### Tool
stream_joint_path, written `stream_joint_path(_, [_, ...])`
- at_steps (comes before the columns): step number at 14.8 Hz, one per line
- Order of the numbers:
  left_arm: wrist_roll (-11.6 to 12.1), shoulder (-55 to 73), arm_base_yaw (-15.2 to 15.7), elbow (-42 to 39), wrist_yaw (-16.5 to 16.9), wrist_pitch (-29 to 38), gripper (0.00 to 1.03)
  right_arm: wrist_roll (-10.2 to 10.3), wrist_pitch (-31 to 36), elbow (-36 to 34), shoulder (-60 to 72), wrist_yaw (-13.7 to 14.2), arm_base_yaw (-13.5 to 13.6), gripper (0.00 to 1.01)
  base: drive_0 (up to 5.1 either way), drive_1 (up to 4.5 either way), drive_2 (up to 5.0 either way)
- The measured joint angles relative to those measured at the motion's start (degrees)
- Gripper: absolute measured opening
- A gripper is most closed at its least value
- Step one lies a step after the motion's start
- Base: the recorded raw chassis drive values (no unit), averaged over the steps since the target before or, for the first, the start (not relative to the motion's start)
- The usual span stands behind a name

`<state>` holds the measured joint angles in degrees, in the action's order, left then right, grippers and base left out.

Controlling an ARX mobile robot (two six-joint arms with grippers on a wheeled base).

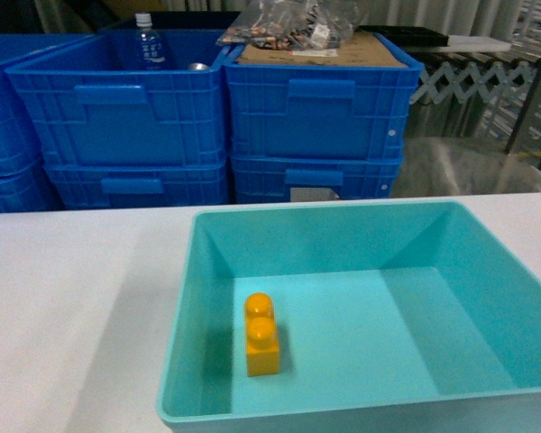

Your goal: Pick red block from blue box to shelf

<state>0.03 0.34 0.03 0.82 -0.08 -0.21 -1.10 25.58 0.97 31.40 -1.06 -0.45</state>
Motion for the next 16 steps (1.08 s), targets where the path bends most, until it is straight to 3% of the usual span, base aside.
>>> stream_joint_path(16, [0.00, 0.00, -0.04, 0.00, 0.04, 0.00, 0.98, 0.00, 0.00, 0.00, 0.00, 0.02, 0.00, 0.27, -1.6, -1.56, -1.6])
